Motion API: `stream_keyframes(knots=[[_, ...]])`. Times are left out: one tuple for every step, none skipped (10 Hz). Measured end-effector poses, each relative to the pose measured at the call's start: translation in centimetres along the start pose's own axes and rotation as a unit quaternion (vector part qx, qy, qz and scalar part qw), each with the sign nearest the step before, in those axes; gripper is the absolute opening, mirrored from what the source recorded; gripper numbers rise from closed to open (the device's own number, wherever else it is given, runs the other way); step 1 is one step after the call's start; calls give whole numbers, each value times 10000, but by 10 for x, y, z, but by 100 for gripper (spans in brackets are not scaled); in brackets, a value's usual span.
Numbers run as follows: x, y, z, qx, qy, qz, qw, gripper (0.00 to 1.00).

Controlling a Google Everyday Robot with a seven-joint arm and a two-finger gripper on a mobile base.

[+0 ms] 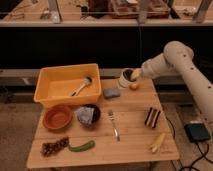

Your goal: Stack cups into tray

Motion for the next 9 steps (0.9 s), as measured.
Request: stream_keyframes(knots=[[2,-12,-2,115,190,162,9996,15],[0,-24,-1,169,370,255,9988,15],[-3,-39,0,186,537,278,9980,15],[-6,-52,6,184,596,274,9977,15],[-8,-75,16,198,656,229,9974,15],[-10,-93,24,197,680,192,9973,15],[-11,-107,29,198,689,150,9973,15],[-12,-126,37,203,671,82,9975,15],[-13,-149,49,221,607,-8,9979,15]])
